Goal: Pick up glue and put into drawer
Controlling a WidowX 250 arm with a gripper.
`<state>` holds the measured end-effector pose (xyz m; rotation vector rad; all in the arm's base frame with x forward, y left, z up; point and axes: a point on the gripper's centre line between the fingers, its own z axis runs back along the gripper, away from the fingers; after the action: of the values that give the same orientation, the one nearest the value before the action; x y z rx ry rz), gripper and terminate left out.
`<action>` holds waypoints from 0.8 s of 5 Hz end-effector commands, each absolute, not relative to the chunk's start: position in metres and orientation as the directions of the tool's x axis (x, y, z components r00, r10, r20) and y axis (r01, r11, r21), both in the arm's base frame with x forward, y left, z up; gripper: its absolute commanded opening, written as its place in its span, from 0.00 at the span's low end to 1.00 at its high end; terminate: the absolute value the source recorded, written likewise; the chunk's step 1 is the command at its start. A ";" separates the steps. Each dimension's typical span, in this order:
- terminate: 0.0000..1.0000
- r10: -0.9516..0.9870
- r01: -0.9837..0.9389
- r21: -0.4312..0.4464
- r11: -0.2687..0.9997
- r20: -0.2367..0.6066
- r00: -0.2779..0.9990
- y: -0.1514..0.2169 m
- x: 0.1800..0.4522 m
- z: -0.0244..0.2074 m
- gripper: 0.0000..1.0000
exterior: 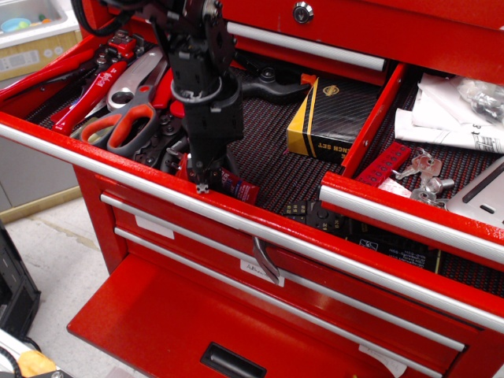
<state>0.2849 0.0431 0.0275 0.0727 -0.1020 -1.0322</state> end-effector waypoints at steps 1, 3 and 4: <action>0.00 -0.864 0.858 0.103 0.503 0.090 0.496 0.046 0.283 0.031 0.00; 0.00 -0.782 0.812 -0.085 0.577 0.231 0.579 0.025 0.300 0.122 0.00; 0.00 -0.700 0.725 -0.057 0.687 0.217 0.680 -0.024 0.327 0.172 0.00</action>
<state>0.3338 -0.0474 0.1631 -0.1526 -0.1449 -0.7764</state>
